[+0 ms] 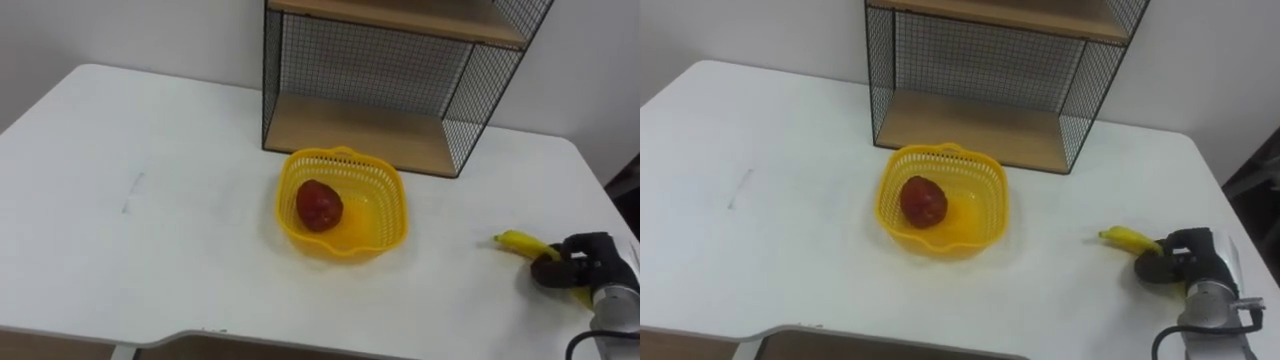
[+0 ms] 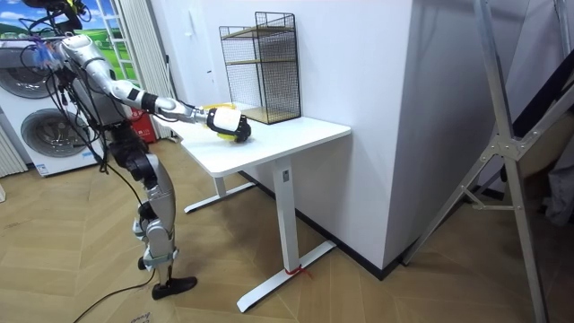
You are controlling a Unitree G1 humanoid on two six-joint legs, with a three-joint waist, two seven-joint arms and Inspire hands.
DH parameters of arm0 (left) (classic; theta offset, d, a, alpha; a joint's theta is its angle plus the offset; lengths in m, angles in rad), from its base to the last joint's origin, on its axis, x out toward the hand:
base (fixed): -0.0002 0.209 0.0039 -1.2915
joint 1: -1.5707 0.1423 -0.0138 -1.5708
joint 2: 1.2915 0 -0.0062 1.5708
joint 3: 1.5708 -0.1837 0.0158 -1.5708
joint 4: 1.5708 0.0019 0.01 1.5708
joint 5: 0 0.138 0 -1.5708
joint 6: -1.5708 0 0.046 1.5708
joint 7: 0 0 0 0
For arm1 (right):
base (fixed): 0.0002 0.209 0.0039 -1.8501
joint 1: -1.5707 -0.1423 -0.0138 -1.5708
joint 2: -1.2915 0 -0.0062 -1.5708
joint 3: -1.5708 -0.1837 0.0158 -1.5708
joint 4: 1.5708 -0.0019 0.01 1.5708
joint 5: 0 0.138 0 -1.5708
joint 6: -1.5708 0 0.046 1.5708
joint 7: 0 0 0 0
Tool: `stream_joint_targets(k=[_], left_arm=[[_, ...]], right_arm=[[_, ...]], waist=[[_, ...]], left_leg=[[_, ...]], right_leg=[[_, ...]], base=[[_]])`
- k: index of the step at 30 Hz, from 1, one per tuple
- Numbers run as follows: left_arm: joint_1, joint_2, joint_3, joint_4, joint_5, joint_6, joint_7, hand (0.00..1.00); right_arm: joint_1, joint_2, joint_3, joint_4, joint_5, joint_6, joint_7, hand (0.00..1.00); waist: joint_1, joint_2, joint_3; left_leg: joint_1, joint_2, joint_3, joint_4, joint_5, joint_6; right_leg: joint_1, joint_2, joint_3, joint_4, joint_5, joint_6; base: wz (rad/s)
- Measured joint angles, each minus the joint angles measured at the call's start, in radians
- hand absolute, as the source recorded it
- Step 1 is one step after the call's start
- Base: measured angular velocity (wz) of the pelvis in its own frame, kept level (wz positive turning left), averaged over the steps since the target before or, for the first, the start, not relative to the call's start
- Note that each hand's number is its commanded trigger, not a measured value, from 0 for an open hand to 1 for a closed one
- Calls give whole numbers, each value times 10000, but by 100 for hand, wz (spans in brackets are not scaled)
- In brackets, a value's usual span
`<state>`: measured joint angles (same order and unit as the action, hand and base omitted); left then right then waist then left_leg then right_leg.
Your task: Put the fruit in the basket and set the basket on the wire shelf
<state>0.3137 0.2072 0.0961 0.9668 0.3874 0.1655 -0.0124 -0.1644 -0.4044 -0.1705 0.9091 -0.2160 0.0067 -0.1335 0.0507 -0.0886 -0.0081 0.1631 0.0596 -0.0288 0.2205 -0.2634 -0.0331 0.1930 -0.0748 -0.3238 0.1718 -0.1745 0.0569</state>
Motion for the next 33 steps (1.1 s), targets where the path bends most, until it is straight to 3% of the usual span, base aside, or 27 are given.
stream_joint_targets(k=[9,12,15,19,22,29,33], left_arm=[[-166,-7,-17,30,-18,15,14,0],[-196,-5,-21,116,-26,17,11,0],[-223,-4,-7,118,-3,12,7,0],[-375,-117,-16,116,-9,-62,8,0],[-337,-219,-29,25,-10,-147,17,0],[-112,-490,-35,-4,-29,-145,109,0],[-76,-533,-244,30,-22,-157,324,0]], right_arm=[[-7,16,61,-288,671,386,71,100],[-5,123,169,-755,1532,610,166,100],[46,329,565,-1841,2940,835,575,100],[343,1098,961,-3799,4215,777,1091,100],[362,1286,1452,-4476,4930,762,1491,100],[357,1348,1590,-5357,6827,759,1770,100],[359,1365,1694,-6129,6994,749,1639,100]], waist=[[147,-43,21],[175,-19,31],[211,101,101],[266,288,121],[358,391,103],[374,436,78],[408,538,54]], left_leg=[[51,39,154,-80,2,-6],[24,73,320,-121,2,-7],[3,120,577,-171,7,-16],[-36,118,597,-165,10,-19],[-46,118,605,-140,15,-19],[-118,123,604,-136,16,-18],[-112,123,609,-130,16,-19]], right_leg=[[-50,32,139,5,16,-24],[-222,44,282,99,24,-36],[-424,79,487,161,55,-74],[-485,77,493,170,55,-75],[-527,77,520,165,54,-73],[-573,73,504,147,52,-70],[-564,70,495,152,52,-70]], base=[[-5],[-19],[-23],[0],[0],[0],[0]])
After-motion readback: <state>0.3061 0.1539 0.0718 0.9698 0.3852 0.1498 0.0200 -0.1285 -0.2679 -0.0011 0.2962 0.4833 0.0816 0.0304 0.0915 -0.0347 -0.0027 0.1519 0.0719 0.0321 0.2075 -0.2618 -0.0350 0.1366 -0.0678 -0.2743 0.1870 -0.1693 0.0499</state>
